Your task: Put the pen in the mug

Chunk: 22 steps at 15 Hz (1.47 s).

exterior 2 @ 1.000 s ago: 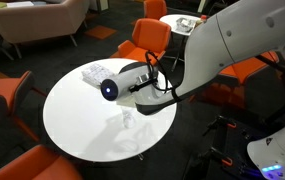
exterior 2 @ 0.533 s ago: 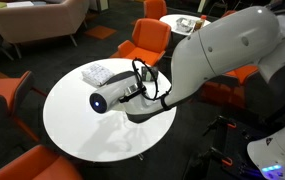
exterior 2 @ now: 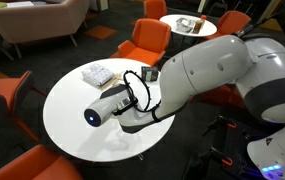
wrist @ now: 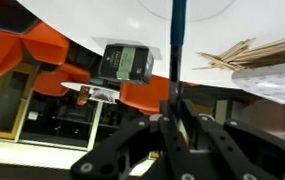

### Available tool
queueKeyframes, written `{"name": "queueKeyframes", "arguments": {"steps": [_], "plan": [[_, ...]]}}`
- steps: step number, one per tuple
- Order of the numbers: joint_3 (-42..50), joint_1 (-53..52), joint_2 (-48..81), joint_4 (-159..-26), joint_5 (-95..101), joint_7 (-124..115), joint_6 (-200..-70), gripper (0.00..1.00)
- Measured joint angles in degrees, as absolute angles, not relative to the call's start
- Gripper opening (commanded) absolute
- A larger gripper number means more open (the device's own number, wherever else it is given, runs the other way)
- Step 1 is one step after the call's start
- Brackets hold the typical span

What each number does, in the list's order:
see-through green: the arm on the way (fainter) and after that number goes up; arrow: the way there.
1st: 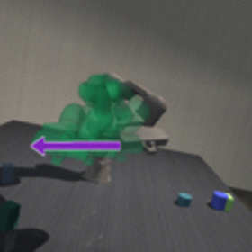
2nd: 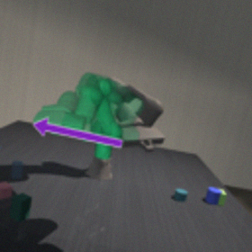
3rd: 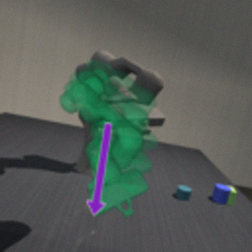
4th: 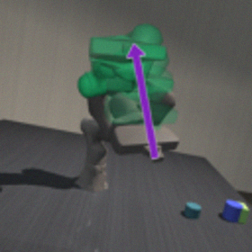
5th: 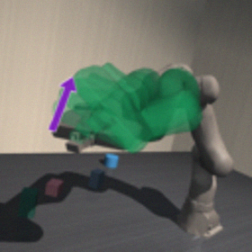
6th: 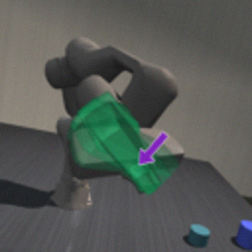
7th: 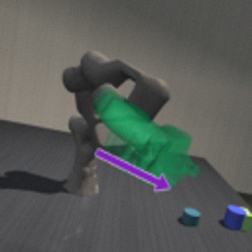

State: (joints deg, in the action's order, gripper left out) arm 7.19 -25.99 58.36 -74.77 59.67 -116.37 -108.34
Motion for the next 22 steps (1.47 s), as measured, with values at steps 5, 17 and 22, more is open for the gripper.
{"name": "queueKeyframes", "arguments": {"steps": [5,17,22], "plan": [[7.13,-26.1,62.07,-71.45,59.71,-116.27,-108.04,0.02],[7.05,-26.15,64.63,-70.02,59.45,-116.2,-106.57,0.48],[6.94,-26.04,64.47,-69.91,59.13,-116.2,-106.19,0.9]]}}
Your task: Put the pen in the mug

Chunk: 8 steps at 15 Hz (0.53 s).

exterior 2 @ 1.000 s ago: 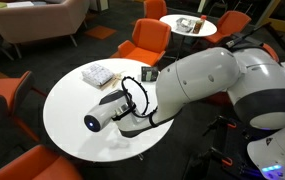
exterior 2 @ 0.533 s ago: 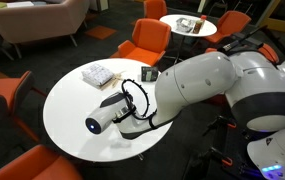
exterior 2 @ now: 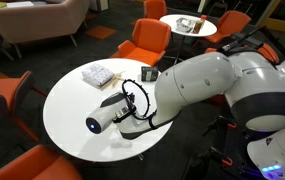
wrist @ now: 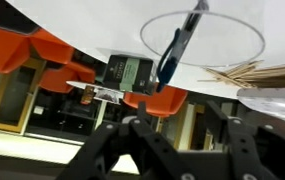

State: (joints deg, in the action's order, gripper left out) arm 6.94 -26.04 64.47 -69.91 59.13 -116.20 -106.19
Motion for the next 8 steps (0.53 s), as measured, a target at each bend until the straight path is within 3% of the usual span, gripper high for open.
{"name": "queueKeyframes", "arguments": {"steps": [1,8], "plan": [[6.95,-25.97,64.27,-69.86,59.13,-116.2,-106.19,0.99],[4.58,-22.72,59.29,-70.52,53.35,-111.47,-106.2,1.0]]}}
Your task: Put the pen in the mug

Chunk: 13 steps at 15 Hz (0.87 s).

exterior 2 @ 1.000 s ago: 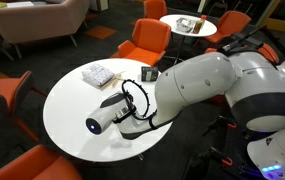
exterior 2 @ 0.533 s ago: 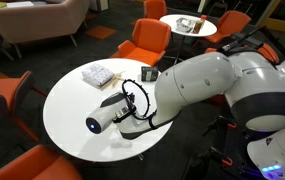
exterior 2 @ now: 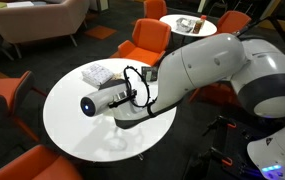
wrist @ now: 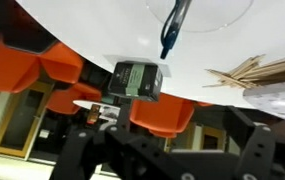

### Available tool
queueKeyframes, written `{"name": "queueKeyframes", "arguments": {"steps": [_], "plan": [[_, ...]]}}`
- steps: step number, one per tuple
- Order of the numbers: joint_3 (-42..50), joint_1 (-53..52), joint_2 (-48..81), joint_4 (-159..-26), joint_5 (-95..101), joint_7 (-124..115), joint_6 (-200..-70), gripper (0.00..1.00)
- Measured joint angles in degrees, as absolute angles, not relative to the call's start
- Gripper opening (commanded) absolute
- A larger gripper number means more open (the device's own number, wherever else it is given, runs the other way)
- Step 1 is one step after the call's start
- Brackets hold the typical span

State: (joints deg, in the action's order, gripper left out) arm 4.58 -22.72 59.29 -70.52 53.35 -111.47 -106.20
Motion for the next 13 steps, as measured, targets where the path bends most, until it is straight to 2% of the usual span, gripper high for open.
{"name": "queueKeyframes", "arguments": {"steps": [6,13], "plan": [[1.74,-17.28,51.07,-76.39,40.02,-102.47,-109.99,1.0],[1.54,-12.19,37.09,-93.8,24.8,-92.86,-127.2,1.0]]}}
